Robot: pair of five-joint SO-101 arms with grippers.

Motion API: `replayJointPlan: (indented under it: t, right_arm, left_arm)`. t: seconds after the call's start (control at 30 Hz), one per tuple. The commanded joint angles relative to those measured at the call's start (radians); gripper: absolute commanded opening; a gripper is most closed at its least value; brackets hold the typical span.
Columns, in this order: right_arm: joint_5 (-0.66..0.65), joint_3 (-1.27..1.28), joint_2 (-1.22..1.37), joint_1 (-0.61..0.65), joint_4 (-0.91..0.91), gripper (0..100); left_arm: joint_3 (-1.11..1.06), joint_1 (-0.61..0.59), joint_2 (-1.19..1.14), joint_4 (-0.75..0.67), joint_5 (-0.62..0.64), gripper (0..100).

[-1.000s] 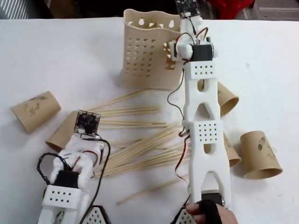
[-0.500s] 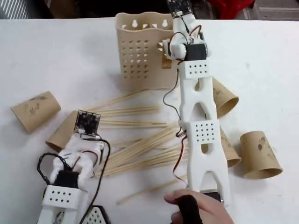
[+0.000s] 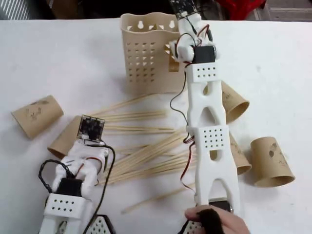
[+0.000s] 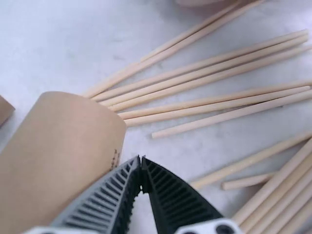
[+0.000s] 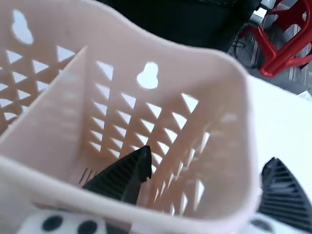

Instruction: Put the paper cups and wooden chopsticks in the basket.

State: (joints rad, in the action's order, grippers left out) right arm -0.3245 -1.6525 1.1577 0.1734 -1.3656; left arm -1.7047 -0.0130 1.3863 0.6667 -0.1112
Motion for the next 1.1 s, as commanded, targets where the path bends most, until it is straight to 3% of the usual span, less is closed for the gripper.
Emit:
replayJointPlan:
  t: [0.0,0.2,0.47,0.87,1.07]
  right_arm:
    - [0.014,-0.015,-0.076,-0.021,-0.005,35.1]
    - [0.084,-0.014,-0.163,-0.018,-0.165,31.8]
    - [0.064,-0.012,-0.292,-0.001,-0.340,34.3]
    - [0.057,-0.017,-0.133,0.005,-0.344,36.8]
    - [0.055,0.101,-0.234,-0.036,-0.363,28.9]
  left_arm:
    - [0.005,-0.007,0.008,0.006,0.005,3]
    - [0.005,-0.007,0.008,0.006,0.006,3]
    - [0.005,-0.007,0.008,0.006,0.006,3]
    - [0.005,-0.007,0.008,0.006,0.005,3]
    - [0.005,-0.007,0.008,0.006,0.006,3]
